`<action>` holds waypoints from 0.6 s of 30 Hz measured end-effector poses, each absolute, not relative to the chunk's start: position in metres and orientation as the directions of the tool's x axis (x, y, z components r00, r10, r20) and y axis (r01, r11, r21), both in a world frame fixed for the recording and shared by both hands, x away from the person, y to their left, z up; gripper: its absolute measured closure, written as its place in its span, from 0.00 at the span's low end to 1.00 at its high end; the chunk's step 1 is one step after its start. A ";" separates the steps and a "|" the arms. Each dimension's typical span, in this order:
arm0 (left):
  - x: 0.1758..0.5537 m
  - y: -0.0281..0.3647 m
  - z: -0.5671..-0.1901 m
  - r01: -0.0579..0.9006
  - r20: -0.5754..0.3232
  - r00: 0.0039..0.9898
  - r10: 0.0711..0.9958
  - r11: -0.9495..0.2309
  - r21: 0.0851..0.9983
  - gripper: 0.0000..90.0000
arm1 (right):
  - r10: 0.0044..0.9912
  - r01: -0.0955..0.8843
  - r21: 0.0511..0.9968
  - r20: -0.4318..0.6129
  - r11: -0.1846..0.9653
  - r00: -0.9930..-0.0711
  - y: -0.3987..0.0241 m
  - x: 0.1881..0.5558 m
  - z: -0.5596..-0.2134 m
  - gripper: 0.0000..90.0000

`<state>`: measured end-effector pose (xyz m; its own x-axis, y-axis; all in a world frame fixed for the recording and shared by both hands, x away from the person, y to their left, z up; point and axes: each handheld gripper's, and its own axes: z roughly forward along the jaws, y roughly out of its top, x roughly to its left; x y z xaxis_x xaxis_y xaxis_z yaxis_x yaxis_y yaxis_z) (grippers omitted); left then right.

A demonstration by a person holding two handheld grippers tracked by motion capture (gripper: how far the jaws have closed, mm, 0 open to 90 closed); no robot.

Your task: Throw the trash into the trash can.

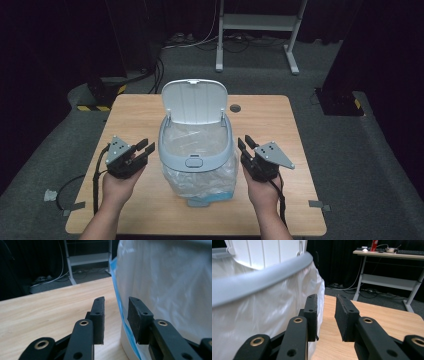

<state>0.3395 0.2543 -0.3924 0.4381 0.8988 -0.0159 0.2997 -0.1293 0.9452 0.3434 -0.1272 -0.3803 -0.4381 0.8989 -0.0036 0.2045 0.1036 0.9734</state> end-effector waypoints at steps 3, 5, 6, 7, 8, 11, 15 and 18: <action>0.347 0.254 -0.384 0.295 -0.011 0.436 0.900 -0.131 0.946 0.72 | 0.899 0.197 0.975 -0.004 0.101 -0.439 -0.126 0.347 -0.373 0.78; 0.350 0.254 -0.380 0.294 -0.015 0.434 0.901 -0.127 0.947 0.71 | 0.900 0.190 0.977 -0.008 0.100 -0.435 -0.125 0.350 -0.368 0.77; 0.353 0.254 -0.377 0.291 -0.014 0.433 0.901 -0.126 0.948 0.70 | 0.901 0.190 0.977 -0.007 0.099 -0.433 -0.124 0.352 -0.366 0.76; 0.355 0.254 -0.374 0.290 -0.016 0.431 0.902 -0.121 0.949 0.70 | 0.902 0.186 0.978 -0.007 0.096 -0.431 -0.124 0.354 -0.363 0.75; 0.356 0.254 -0.372 0.287 -0.020 0.431 0.902 -0.117 0.951 0.69 | 0.904 0.188 0.978 -0.001 0.090 -0.428 -0.123 0.356 -0.361 0.75; 0.362 0.255 -0.366 0.280 -0.028 0.430 0.902 -0.104 0.954 0.68 | 0.907 0.179 0.980 -0.003 0.086 -0.422 -0.122 0.361 -0.356 0.73; 0.370 0.254 -0.359 0.269 -0.033 0.424 0.905 -0.091 0.959 0.65 | 0.910 0.173 0.982 -0.001 0.080 -0.415 -0.120 0.367 -0.351 0.69; 0.377 0.253 -0.354 0.269 -0.039 0.413 0.910 -0.081 0.960 0.61 | 0.910 0.175 0.981 -0.004 0.084 -0.414 -0.117 0.373 -0.347 0.66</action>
<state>0.3769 0.2534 -0.3542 0.4135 0.9097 -0.0394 0.2686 -0.0805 0.9599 0.3725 -0.1174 -0.3473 -0.4140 0.9102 -0.0040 0.1754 0.0840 0.9809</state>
